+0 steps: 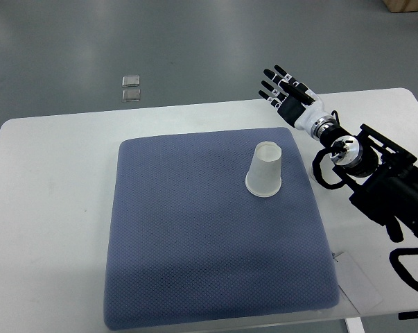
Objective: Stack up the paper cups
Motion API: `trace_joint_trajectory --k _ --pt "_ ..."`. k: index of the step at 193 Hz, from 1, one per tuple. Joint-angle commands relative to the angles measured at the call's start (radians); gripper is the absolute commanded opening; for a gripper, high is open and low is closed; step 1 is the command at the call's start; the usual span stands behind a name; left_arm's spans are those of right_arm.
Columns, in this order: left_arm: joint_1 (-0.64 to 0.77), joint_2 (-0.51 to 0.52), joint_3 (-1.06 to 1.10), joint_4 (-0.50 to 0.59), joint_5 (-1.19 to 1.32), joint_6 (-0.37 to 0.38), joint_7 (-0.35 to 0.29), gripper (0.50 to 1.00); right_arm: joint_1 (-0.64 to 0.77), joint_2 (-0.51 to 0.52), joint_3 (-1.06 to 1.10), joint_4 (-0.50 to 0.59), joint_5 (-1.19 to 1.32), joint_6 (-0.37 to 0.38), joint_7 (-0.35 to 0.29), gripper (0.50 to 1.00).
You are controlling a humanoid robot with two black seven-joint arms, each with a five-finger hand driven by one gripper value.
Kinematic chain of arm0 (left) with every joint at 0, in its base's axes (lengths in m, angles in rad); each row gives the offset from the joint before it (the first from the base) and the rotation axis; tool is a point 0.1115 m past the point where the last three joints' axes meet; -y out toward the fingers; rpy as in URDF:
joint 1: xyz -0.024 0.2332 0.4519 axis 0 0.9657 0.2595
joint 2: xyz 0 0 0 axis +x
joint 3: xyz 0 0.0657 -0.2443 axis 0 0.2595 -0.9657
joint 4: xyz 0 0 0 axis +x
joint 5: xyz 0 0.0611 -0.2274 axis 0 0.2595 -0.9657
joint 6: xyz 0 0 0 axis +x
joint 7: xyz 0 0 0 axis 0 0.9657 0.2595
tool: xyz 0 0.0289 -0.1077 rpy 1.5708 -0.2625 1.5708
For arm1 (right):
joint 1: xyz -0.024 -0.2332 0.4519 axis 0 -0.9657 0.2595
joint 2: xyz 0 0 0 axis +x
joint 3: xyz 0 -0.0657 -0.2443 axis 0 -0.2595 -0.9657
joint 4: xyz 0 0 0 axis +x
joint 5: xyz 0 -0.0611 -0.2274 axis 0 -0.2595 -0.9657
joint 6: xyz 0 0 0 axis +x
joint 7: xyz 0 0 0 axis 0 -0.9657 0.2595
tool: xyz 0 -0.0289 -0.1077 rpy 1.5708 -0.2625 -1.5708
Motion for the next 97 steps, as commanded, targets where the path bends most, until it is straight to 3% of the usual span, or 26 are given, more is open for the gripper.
trace_joint_trajectory --k 1,97 --pt "0.000 0.000 -0.001 0.000 0.000 0.000 0.000 1.000 0.001 -0.002 0.000 0.000 0.000 0.001 0.000 0.924" --pt "-0.001 0.000 0.001 -0.003 0.000 0.000 0.000 1.000 0.010 -0.005 0.000 0.002 0.000 0.003 -0.002 0.924"
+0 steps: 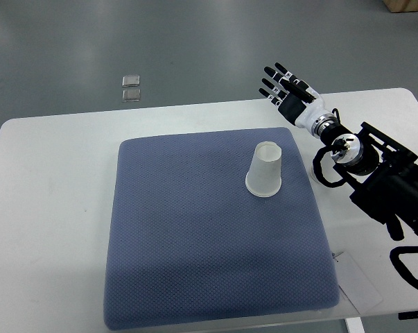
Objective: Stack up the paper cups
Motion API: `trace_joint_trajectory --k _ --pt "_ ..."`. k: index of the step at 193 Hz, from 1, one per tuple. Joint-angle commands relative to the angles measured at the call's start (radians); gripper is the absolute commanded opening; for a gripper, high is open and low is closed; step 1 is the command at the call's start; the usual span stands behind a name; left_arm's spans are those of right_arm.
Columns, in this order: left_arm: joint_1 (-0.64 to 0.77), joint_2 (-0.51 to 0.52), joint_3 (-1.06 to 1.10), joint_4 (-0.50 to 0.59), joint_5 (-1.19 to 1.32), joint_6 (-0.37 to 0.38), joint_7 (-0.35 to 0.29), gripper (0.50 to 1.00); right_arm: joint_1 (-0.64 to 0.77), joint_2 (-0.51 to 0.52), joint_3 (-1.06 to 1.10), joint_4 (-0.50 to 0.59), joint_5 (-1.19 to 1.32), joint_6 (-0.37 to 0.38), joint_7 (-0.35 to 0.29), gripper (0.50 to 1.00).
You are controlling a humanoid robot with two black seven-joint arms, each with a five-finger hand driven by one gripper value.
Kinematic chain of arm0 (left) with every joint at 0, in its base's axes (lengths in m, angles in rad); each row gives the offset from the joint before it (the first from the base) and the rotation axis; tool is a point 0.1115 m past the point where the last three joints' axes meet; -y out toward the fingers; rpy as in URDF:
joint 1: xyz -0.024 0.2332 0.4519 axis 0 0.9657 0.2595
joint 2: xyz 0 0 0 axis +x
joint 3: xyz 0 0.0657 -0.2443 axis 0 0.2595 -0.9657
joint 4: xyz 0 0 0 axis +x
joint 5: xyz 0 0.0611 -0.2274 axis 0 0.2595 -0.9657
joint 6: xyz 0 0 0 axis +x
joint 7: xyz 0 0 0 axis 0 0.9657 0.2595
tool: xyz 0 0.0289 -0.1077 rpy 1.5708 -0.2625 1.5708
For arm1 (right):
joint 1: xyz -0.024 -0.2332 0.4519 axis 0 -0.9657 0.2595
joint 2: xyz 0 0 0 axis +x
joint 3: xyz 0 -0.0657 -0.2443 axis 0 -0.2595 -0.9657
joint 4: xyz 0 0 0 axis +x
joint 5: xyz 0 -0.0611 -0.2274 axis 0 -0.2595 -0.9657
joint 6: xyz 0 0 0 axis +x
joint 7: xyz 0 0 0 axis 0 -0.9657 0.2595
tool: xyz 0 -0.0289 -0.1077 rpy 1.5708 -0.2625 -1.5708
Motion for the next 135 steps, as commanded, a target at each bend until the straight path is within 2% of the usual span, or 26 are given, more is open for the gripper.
trace_joint_trajectory --k 1,60,102,135 --pt "0.000 0.000 0.001 -0.003 0.000 0.000 -0.001 1.000 0.003 0.000 0.000 0.002 -0.001 0.002 -0.002 0.924" --pt "0.000 0.000 0.003 -0.001 0.000 0.000 -0.001 1.000 0.047 -0.022 -0.020 0.011 -0.008 0.000 -0.005 0.924" --pt "0.000 0.000 0.003 -0.003 0.000 0.000 -0.001 1.000 0.144 -0.117 -0.126 0.014 -0.024 -0.004 -0.015 0.921" --pt "0.000 0.000 0.003 -0.001 0.000 0.000 -0.001 1.000 0.256 -0.236 -0.330 0.032 -0.030 0.022 -0.058 0.921"
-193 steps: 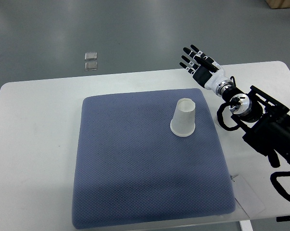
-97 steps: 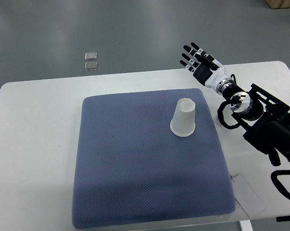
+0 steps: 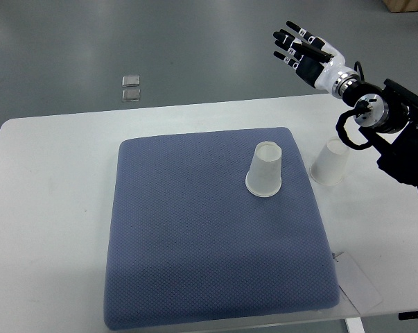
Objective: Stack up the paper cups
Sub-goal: 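Raise the right hand and move it over the second white cup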
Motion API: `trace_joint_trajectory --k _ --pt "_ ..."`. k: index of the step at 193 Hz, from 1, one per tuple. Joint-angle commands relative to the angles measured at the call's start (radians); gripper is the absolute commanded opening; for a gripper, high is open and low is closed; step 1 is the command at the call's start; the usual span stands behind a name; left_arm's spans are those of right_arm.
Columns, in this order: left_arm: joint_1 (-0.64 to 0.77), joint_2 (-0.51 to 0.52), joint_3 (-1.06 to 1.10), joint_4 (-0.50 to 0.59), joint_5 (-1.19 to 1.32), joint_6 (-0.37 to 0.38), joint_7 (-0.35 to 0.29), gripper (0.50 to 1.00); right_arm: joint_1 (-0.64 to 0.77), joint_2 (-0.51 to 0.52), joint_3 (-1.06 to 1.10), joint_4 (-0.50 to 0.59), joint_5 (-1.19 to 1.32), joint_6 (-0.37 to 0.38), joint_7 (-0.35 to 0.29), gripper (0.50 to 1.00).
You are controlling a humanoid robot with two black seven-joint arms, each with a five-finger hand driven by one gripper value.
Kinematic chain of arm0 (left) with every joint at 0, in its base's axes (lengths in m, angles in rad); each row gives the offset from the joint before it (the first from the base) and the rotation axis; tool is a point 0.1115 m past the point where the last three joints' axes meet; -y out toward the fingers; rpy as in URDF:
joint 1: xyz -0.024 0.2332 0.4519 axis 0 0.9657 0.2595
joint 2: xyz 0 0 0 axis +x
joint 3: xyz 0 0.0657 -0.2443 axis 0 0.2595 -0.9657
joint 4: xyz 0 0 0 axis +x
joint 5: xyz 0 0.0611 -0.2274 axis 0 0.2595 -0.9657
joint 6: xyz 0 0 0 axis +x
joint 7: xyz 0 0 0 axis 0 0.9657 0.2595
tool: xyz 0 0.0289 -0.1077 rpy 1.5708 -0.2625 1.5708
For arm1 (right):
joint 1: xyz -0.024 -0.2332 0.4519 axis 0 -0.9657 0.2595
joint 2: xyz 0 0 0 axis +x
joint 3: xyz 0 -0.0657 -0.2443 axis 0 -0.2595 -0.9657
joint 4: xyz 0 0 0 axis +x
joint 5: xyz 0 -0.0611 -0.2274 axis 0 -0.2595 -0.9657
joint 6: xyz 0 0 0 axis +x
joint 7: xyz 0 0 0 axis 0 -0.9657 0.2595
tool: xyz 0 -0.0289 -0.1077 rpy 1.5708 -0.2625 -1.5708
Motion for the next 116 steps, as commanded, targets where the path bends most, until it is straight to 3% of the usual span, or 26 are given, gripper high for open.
trace_joint_trajectory --k 1,29,64,89,116 --pt "0.000 0.000 0.000 0.001 0.000 0.000 0.000 1.000 0.067 -0.073 -0.130 0.015 -0.005 0.017 -0.024 0.921" --pt "0.000 0.000 0.000 0.001 0.000 0.000 0.000 1.000 0.175 -0.182 -0.351 0.072 -0.092 0.105 -0.028 0.924" --pt "0.000 0.000 0.000 0.001 0.000 0.000 0.000 1.000 0.314 -0.332 -0.596 0.202 -0.405 0.215 -0.034 0.924" --pt "0.000 0.000 0.000 0.000 0.000 0.000 0.000 1.000 0.428 -0.366 -0.763 0.273 -0.678 0.321 -0.108 0.924" --pt "0.000 0.000 0.000 0.000 0.000 0.000 0.000 1.000 0.583 -0.373 -0.954 0.323 -0.757 0.410 -0.165 0.924"
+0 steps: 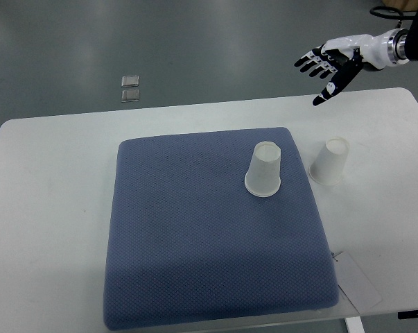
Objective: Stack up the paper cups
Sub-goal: 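Raise the right hand and move it over the second white cup, then lower the right hand and close its fingers around the white cup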
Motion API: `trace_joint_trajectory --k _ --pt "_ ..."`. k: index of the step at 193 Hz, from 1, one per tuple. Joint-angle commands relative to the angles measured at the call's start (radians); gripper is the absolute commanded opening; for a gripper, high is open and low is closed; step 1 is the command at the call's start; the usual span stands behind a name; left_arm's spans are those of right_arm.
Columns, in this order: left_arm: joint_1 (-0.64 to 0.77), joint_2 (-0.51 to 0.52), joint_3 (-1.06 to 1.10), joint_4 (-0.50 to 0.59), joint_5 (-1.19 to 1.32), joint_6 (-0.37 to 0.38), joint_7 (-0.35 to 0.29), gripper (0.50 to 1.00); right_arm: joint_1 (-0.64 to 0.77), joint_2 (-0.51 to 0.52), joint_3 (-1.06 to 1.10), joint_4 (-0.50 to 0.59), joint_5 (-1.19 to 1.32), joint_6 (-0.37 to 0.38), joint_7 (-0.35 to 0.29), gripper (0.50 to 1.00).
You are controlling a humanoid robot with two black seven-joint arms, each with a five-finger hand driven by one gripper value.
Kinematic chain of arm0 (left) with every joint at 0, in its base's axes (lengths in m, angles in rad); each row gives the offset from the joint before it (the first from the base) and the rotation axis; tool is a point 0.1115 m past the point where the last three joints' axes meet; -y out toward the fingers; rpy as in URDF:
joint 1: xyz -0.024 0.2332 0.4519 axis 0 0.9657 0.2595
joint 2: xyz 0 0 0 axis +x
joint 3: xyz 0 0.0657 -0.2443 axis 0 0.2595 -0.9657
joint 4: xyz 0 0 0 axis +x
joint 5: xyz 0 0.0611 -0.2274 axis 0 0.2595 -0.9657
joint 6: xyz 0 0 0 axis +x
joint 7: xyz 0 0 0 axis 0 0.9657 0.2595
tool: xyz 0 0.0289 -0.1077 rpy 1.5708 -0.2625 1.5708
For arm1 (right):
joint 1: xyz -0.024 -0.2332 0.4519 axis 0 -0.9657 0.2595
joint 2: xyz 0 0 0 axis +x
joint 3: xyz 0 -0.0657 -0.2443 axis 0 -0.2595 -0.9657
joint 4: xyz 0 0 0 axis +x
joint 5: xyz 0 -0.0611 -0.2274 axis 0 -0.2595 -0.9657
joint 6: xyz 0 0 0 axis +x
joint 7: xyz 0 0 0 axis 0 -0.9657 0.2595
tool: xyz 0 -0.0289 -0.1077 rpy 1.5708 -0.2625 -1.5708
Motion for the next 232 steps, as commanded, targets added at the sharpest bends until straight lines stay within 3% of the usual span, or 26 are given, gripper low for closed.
trace_joint_trajectory --k 1,44,69,127,232 --pt "0.000 0.000 0.000 -0.001 0.000 0.000 0.000 1.000 0.115 -0.006 -0.144 0.037 -0.054 0.069 -0.047 0.924" --pt "0.000 0.000 0.000 -0.001 0.000 0.000 0.000 1.000 0.319 0.021 -0.361 0.120 -0.059 0.069 -0.160 0.924" --pt "0.000 0.000 0.000 0.000 0.000 0.000 0.000 1.000 0.333 0.040 -0.373 0.135 -0.050 0.069 -0.168 0.924" --pt "0.000 0.000 0.000 0.000 0.000 0.000 0.000 1.000 0.224 0.046 -0.372 0.137 -0.054 0.067 -0.169 0.921" --pt "0.000 0.000 0.000 0.000 0.000 0.000 0.000 1.000 0.060 0.123 -0.367 0.101 -0.063 -0.132 -0.169 0.917"
